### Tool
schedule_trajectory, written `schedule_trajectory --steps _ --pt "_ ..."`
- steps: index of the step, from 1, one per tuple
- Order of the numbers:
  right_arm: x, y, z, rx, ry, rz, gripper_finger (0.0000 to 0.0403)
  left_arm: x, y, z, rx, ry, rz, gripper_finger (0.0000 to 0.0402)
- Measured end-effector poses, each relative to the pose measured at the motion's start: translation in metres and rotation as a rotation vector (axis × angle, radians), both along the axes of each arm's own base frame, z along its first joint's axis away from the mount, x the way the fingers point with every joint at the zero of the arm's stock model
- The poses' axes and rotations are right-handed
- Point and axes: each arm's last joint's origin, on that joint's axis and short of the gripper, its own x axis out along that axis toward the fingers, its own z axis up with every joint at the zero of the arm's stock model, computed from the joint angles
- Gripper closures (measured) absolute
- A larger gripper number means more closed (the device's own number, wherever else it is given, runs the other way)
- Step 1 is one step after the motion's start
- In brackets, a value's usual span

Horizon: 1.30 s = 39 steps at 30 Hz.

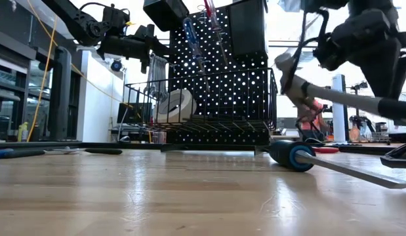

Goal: Hang tools onto peg board
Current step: Put the socket in the left black bin on the pegboard

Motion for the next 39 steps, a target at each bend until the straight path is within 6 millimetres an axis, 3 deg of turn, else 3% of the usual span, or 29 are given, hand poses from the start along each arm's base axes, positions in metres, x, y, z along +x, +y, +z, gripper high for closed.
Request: schedule_trajectory --steps 7,15,18,22,27,39 --pt "-0.030 -0.007 0.021 0.008 -0.073 -0.206 0.0231 0.000 0.000 0.000 -0.003 0.003 0.009 0.0245" --pt "-0.059 -0.017 0.058 -0.044 -0.399 -0.545 0.0231 0.000 0.001 -0.001 -0.004 0.006 0.030 0.0245" --pt "-0.072 -0.020 0.062 -0.048 -0.397 -0.604 0.0234 0.000 0.001 -0.001 -0.006 0.008 0.031 0.0245" --pt "-0.081 -0.019 0.055 -0.065 -0.235 -0.621 0.0244 0.000 0.001 -0.002 -0.009 0.020 0.031 0.0245" --pt "-0.072 -0.010 0.033 -0.028 -0.101 -0.517 0.0253 -0.001 0.001 -0.004 -0.013 0.032 0.033 0.0245" --pt "-0.047 0.008 -0.011 0.019 -0.122 -0.521 0.0254 -0.001 0.001 -0.004 -0.015 0.035 0.033 0.0245"
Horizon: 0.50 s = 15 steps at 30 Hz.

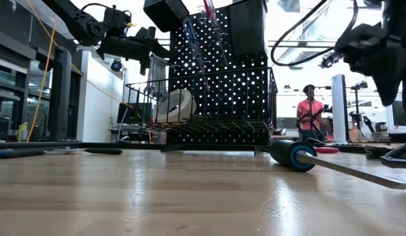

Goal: Hang tools onto peg board
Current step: Put the socket in the left black bin on the pegboard

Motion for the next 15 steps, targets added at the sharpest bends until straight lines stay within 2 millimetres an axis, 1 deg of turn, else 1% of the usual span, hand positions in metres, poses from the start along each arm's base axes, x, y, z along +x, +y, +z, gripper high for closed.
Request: schedule_trajectory --steps 4,6,9,11,15 --pt "0.008 -0.005 -0.013 -0.083 0.027 0.031 0.0254 0.000 0.000 0.000 0.000 0.000 0.001 0.0245" --pt "0.011 -0.008 -0.021 -0.096 0.056 0.036 0.0254 0.000 0.000 0.000 -0.002 -0.001 0.000 0.0245" --pt "0.012 -0.011 -0.038 -0.049 0.129 0.030 0.0254 0.001 -0.001 0.000 -0.002 -0.001 -0.004 0.0245" --pt "0.014 -0.010 -0.045 -0.020 0.146 0.047 0.0254 0.002 -0.002 0.000 -0.011 -0.004 -0.005 0.0245" --pt "0.013 -0.008 -0.049 0.011 0.189 0.077 0.0254 0.004 -0.003 0.000 -0.016 -0.006 -0.007 0.0245"
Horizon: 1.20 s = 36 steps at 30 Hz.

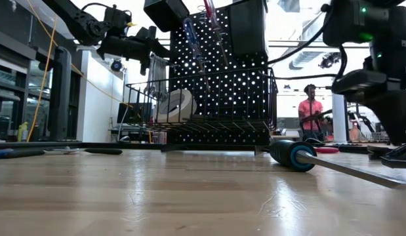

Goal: Hang tools onto peg board
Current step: Put the socket in the left black bin on the pegboard

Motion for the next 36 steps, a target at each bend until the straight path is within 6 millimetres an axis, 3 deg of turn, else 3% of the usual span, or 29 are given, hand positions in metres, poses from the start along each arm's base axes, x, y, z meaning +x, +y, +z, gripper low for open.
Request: schedule_trajectory --steps 6,17,30,33,36 --pt "-0.011 0.000 0.000 0.024 0.122 -0.002 0.0254 0.000 0.000 0.000 0.000 -0.001 -0.006 0.0245" --pt "-0.002 -0.003 0.000 -0.108 0.050 0.014 0.0254 0.000 0.000 0.000 -0.002 -0.001 -0.006 0.0245" --pt "0.014 -0.002 -0.041 -0.071 0.240 0.109 0.0257 0.000 -0.001 -0.001 -0.014 0.008 -0.005 0.0245" --pt "0.017 -0.001 -0.044 -0.063 0.242 0.117 0.0289 0.000 0.000 -0.002 -0.014 0.009 -0.001 0.0245" --pt "0.018 -0.001 -0.044 -0.066 0.229 0.116 0.0364 0.000 0.000 -0.002 -0.015 0.010 0.010 0.0245"
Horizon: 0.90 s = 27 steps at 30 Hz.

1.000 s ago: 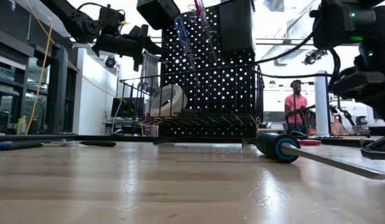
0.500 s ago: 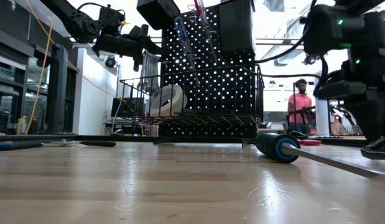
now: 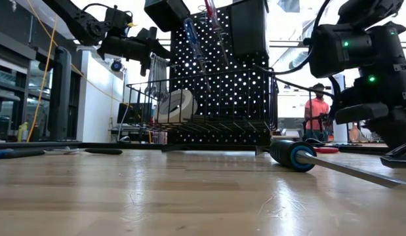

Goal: Hang tools onto peg board
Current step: Put the socket in the left black bin on the pegboard

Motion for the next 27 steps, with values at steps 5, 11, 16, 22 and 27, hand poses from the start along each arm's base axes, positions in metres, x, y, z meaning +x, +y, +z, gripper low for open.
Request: schedule_trajectory --steps 5,11,16,22,27 --pt "0.000 0.002 0.008 -0.004 -0.012 0.025 0.0378 0.000 0.000 0.001 -0.003 -0.006 0.010 0.0245" --pt "0.010 0.012 0.048 0.012 -0.146 0.107 0.0379 -0.008 -0.001 0.011 0.042 -0.024 0.028 0.0245" --pt "0.026 0.024 0.097 -0.055 -0.365 0.150 0.0380 -0.009 -0.001 0.010 0.031 -0.022 0.034 0.0245" --pt "0.047 0.027 0.158 -0.197 -0.591 0.198 0.0380 -0.003 -0.003 0.007 0.084 0.007 -0.029 0.0245" --pt "0.055 0.024 0.188 -0.292 -0.704 0.178 0.0380 -0.003 -0.003 0.007 0.126 0.023 -0.023 0.0245"
